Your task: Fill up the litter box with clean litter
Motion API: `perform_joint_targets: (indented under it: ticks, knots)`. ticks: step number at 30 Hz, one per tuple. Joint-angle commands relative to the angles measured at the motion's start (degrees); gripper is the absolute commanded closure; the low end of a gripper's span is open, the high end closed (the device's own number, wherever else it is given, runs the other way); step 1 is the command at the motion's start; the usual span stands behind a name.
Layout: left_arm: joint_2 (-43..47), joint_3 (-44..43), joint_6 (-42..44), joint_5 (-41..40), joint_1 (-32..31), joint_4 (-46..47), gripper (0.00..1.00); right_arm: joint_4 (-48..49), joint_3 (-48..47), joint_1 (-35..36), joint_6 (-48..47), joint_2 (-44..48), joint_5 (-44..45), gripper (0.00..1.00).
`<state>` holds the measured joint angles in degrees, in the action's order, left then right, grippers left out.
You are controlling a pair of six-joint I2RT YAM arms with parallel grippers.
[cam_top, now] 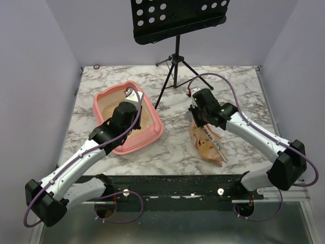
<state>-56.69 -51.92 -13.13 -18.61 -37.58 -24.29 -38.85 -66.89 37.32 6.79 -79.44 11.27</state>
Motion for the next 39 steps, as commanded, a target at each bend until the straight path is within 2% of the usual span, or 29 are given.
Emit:
perform_joint_targets:
  ticks: [1, 9, 12, 15, 16, 18, 20, 21, 26, 29, 32, 39]
  knots:
    - [1.0, 0.7, 0.3, -0.1, 0.1, 1.2, 0.67, 5.4, -7.5, 2.0, -9.6, -3.3, -7.5, 0.99]
    - [1.2, 1.1, 0.2, -0.1, 0.1, 1.4, 0.68, 7.6, -11.2, 2.1, -20.8, -8.4, -18.5, 0.99]
    - [1.4, 1.2, 0.2, -0.2, 0.1, 1.6, 0.68, 10.6, -11.2, 2.3, -20.2, -8.5, -22.2, 0.99]
    - [1.3, 1.3, 0.3, -0.4, 0.1, 1.5, 0.68, 9.6, -13.9, 2.3, -18.2, -9.4, -20.8, 0.99]
    - [1.3, 1.3, 0.3, -0.4, 0.1, 1.5, 0.68, 8.0, -14.8, 2.3, -17.8, -9.5, -20.5, 0.92]
    - [1.4, 1.3, 0.3, -0.5, 0.1, 1.4, 0.67, 6.0, -15.5, 2.3, -15.8, -8.5, -18.3, 0.67]
    - [1.7, 1.3, 0.3, -0.5, 0.1, 1.4, 0.64, 4.7, -14.3, 2.3, -13.7, -5.6, -16.6, 0.52]
    - [1.8, 1.3, 0.3, -0.6, 0.1, 1.4, 0.64, 4.7, -13.1, 2.3, -12.7, -3.4, -16.2, 0.47]
    - [1.9, 1.5, 0.4, -0.2, 0.1, 1.5, 0.61, 2.6, -5.0, 2.3, -10.6, 6.9, -13.8, 0.38]
    - [1.8, 1.5, 0.4, 0.2, 0.1, 1.5, 0.59, -2.0, -3.2, 2.3, -10.2, 10.0, -13.7, 0.36]
    - [1.8, 1.6, 0.3, 0.3, 0.1, 1.5, 0.57, -6.5, -1.9, 2.3, -9.8, 12.3, -9.1, 0.34]
    - [1.6, 1.8, -0.2, 2.1, 0.1, 2.0, 0.53, -9.7, 3.0, 2.3, -12.0, 19.9, -4.5, 0.27]
